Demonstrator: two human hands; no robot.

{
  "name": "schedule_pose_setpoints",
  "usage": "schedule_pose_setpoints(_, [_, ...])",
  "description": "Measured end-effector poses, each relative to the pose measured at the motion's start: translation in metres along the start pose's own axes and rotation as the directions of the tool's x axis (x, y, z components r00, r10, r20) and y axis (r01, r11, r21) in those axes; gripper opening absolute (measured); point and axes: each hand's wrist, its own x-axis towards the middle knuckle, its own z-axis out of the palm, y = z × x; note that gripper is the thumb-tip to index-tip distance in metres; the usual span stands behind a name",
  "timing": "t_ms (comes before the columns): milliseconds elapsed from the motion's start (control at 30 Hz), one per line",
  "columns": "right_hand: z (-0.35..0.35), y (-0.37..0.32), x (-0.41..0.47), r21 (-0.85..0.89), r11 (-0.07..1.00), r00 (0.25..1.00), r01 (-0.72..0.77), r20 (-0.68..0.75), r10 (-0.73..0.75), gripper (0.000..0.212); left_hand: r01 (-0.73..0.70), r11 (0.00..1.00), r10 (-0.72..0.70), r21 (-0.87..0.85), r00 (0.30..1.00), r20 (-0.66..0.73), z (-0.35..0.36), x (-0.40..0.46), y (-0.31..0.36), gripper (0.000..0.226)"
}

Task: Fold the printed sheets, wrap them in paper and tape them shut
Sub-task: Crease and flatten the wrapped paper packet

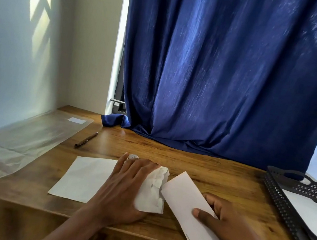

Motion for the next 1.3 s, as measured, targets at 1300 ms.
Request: schedule_pose_setpoints(1300, [0.028,-0.039,0.059,-0.437,0.899,0.926,-0.021,-0.348,-0.148,0.091,-0.039,0.998,0.040,0.058,0.999,-0.010,0.000,0.001,-0.002,0.105])
